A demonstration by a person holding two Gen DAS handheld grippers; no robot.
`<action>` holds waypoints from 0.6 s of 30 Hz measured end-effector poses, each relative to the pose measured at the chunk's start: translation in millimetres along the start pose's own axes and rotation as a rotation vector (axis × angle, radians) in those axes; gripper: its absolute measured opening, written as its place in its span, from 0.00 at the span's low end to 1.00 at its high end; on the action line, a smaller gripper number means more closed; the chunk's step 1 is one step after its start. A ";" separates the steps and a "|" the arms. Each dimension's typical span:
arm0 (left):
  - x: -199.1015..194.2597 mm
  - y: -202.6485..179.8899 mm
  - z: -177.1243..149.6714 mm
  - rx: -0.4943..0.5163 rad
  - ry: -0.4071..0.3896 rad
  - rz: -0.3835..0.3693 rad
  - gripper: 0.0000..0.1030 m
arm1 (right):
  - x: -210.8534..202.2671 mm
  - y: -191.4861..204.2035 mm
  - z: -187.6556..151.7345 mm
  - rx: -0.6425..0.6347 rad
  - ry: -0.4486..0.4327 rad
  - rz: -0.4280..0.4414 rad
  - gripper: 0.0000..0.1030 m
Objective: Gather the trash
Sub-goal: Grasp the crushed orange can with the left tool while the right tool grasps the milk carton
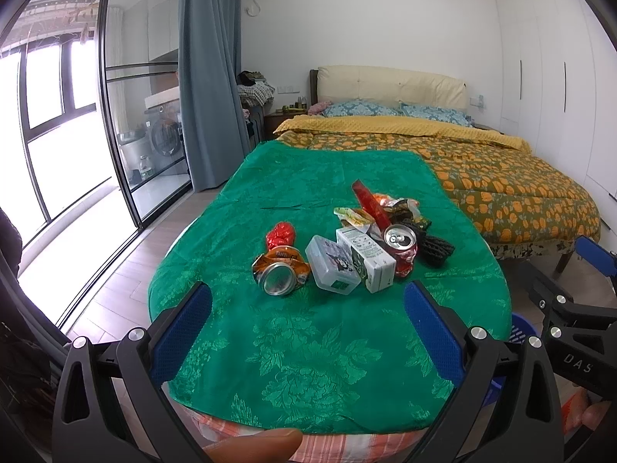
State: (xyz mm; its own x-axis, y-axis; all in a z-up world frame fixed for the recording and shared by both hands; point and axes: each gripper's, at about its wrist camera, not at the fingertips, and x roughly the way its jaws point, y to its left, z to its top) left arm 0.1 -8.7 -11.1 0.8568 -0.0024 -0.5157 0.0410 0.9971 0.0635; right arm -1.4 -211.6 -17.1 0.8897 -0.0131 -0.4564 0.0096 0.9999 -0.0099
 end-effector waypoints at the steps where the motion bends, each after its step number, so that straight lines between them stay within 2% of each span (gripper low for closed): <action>1: 2.3 0.1 -1.6 0.001 0.005 -0.001 0.96 | 5.3 -2.3 -3.4 0.003 0.004 -0.001 0.96; 9: 42.2 7.8 -20.4 -0.007 0.088 -0.023 0.96 | 28.4 -5.0 -16.7 0.018 0.046 0.006 0.96; 18: 115.2 11.5 -50.0 0.004 0.265 -0.027 0.96 | 75.4 -11.4 -41.6 0.052 0.150 0.029 0.95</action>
State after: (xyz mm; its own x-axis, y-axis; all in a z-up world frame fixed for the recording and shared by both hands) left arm 73.6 6.3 -112.5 0.6906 -0.0083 -0.7232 0.0640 0.9967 0.0496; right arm 46.7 -224.1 -88.5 0.8121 0.0197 -0.5832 0.0117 0.9987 0.0500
